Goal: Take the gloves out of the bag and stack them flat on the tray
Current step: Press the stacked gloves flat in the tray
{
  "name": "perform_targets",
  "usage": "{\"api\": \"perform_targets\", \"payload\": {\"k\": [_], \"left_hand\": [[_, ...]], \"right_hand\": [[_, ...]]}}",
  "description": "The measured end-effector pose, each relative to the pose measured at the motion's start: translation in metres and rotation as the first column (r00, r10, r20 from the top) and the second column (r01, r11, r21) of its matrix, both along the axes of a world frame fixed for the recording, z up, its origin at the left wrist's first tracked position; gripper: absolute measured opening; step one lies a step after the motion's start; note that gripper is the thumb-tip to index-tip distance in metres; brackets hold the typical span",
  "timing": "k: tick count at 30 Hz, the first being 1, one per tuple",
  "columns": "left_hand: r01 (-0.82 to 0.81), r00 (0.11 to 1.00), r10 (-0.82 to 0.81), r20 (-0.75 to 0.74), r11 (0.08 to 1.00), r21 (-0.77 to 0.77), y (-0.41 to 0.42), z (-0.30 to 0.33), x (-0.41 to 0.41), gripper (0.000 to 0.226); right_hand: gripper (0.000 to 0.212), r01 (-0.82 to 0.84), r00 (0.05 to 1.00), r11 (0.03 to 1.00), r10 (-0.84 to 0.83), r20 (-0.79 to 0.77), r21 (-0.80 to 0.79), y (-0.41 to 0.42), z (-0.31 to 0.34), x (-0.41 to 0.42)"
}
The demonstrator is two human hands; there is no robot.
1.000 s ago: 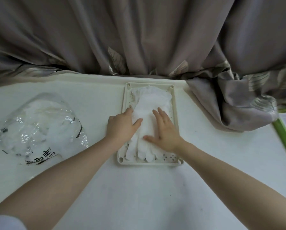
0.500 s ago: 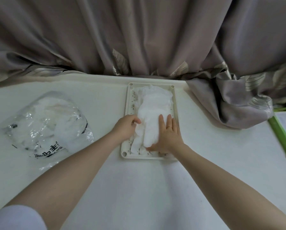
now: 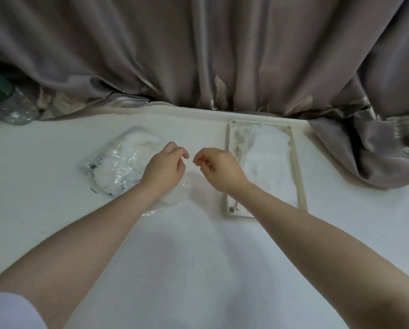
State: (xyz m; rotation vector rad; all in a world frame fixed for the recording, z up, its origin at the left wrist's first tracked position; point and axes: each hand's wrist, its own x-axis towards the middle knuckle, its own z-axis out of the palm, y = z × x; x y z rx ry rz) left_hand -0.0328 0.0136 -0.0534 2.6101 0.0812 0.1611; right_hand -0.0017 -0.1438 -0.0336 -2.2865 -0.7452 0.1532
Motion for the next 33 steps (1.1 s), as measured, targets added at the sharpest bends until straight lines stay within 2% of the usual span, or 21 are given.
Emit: {"api": "perform_targets", "payload": {"k": [4, 7, 8, 10, 12, 14, 16, 20, 23, 25, 26, 27, 29, 31, 33], "left_hand": [[0.012, 0.997, -0.010, -0.078, 0.999, 0.030, 0.044, 0.001, -0.019, 0.025], [0.109, 0.974, -0.101, -0.204, 0.994, 0.027, 0.067, -0.009, -0.024, 0.025], [0.135, 0.956, -0.117, -0.267, 0.989, 0.052, 0.072, -0.012, -0.026, 0.031], [0.172, 0.927, -0.102, -0.362, 0.971, 0.168, 0.079, -0.021, -0.028, 0.062], [0.201, 0.922, -0.084, -0.378, 0.938, 0.282, 0.081, -0.029, -0.031, 0.089], [0.233, 0.916, -0.101, -0.388, 0.921, 0.311, 0.083, -0.037, -0.033, 0.105], [0.251, 0.903, -0.115, -0.415, 0.924, 0.290, 0.088, -0.043, -0.033, 0.113], [0.258, 0.896, -0.123, -0.427, 0.927, 0.274, 0.091, -0.054, -0.034, 0.117], [0.240, 0.902, -0.110, -0.418, 0.932, 0.272, 0.090, -0.061, -0.034, 0.116], [0.213, 0.910, -0.088, -0.405, 0.938, 0.273, 0.088, -0.062, -0.034, 0.111], [0.192, 0.915, -0.076, -0.397, 0.946, 0.262, 0.087, -0.062, -0.033, 0.109], [0.174, 0.914, -0.061, -0.401, 0.952, 0.251, 0.087, -0.061, -0.032, 0.109], [0.149, 0.904, -0.020, -0.426, 0.951, 0.271, 0.085, -0.058, -0.031, 0.107], [0.142, 0.892, 0.014, -0.451, 0.940, 0.311, 0.082, -0.057, -0.029, 0.092], [0.161, 0.877, 0.006, -0.480, 0.938, 0.306, 0.077, -0.053, -0.028, 0.071]], "right_hand": [[0.022, -0.162, 0.986, 0.967, 0.165, 0.000, -0.198, 0.040, -0.031, -0.025], [0.034, -0.259, 0.966, 0.872, 0.240, -0.098, -0.415, 0.057, -0.048, -0.032], [0.041, -0.258, 0.966, 0.826, 0.228, -0.122, -0.501, 0.060, -0.053, -0.034], [0.053, -0.198, 0.980, 0.773, 0.148, -0.133, -0.602, 0.066, -0.060, -0.036], [0.067, -0.153, 0.987, 0.760, 0.092, -0.128, -0.632, 0.066, -0.064, -0.036], [0.077, -0.149, 0.987, 0.722, 0.072, -0.141, -0.676, 0.069, -0.065, -0.036], [0.073, -0.129, 0.991, 0.681, 0.059, -0.122, -0.721, 0.075, -0.065, -0.038], [0.032, -0.001, 1.000, 0.715, 0.010, 0.009, -0.699, 0.084, -0.068, -0.039], [0.023, 0.055, 0.998, 0.847, -0.049, 0.025, -0.528, 0.081, -0.068, -0.034], [0.017, 0.120, 0.989, 0.954, -0.138, -0.048, -0.273, 0.076, -0.060, -0.030], [0.015, 0.184, 0.968, 0.974, -0.203, -0.148, -0.134, 0.073, -0.053, -0.028], [0.013, 0.266, 0.920, 0.963, -0.244, -0.308, 0.031, 0.070, -0.043, -0.027], [0.010, 0.433, 0.774, 0.839, -0.159, -0.613, 0.329, 0.062, -0.022, -0.025], [0.014, 0.534, 0.644, 0.712, 0.008, -0.765, 0.457, 0.048, -0.004, -0.022], [0.014, 0.573, 0.554, 0.658, 0.130, -0.823, 0.489, 0.032, 0.009, -0.021]]}}
